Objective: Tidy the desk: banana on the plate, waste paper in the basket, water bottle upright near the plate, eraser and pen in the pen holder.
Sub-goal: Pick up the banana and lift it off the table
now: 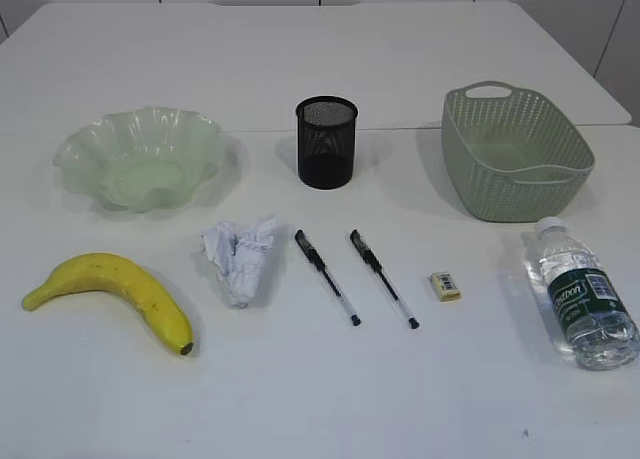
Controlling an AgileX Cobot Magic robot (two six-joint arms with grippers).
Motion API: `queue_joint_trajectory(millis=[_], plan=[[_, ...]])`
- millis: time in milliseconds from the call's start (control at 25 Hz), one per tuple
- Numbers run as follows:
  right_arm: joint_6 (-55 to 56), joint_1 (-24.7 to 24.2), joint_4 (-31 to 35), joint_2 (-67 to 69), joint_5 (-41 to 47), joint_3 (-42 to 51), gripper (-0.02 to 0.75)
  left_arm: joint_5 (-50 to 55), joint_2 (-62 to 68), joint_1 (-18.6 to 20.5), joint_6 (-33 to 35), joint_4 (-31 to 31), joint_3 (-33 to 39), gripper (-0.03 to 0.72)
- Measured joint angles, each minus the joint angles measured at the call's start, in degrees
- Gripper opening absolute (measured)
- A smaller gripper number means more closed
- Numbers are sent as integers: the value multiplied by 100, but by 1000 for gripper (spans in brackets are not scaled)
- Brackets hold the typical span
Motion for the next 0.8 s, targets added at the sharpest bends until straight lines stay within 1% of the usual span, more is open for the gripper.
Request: queue_joint_trajectory(millis=[80,320,440,560,800], plan=[[0,0,22,128,-143,-55,589,0,0,1,0,-24,0,551],[0,0,180,682,-1295,-154,589,-211,0,1,0,-33,-87,551],[0,0,279,1100,-1432,-163,589,-528,86,1,0,-70,-224,551],[0,0,317,1520,-1726,-201,589,-658,529,1,0,-96,-385,551],[0,0,491,2274,-2513,-340,589,-775,1898,1,0,-141,-785,548]])
